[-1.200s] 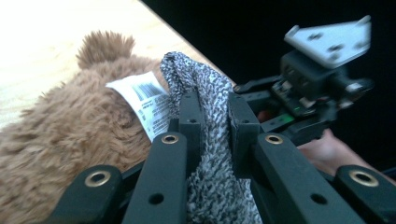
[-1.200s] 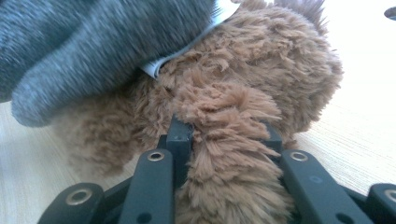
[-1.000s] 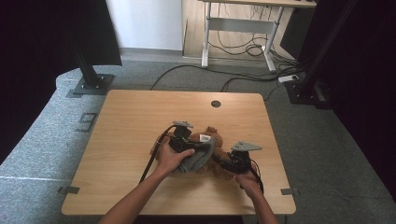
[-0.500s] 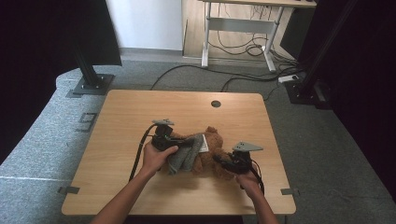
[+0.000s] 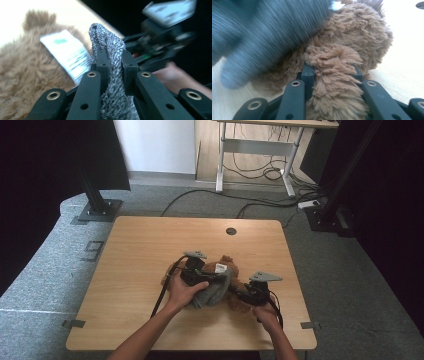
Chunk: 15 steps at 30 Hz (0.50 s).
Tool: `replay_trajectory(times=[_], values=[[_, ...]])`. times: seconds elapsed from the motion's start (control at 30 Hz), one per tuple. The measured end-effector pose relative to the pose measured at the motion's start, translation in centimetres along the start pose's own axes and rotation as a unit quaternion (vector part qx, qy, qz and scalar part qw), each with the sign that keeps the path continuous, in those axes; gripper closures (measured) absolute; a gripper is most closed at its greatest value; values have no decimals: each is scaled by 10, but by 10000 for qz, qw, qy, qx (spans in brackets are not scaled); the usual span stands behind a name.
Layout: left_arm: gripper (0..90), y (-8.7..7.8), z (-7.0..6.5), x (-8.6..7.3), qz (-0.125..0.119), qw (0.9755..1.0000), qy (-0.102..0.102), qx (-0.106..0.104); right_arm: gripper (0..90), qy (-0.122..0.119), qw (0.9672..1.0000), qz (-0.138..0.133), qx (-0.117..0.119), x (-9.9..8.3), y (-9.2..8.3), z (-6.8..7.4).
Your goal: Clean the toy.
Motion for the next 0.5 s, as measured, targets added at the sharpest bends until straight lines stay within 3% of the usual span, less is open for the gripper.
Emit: replay_trajectory(times=[0.07,0.2,0.33,0.5], values=[[797,6,5,-5,109,9999,-49,54,681,-42,10000,10,-28,0,0,0],[800,0,11,-8,95,9997,-63,232,683,-60,10000,8,-46,-1,0,0],[803,-13,20,-12,55,9991,-82,414,689,-101,9999,-2,-52,-2,-1,0],[802,-40,40,-22,-204,9974,-373,590,694,-166,9999,8,-40,-3,-2,0]])
Point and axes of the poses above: each handheld gripper's, and its own axes: y roughly forward along the jaws, x roughly out of its top, z roughly to its left, the point moved 3 cm from there along y, roughly forward along the jaws, and after that the axes turned 9 degrees about y, right-handed, at the moved point
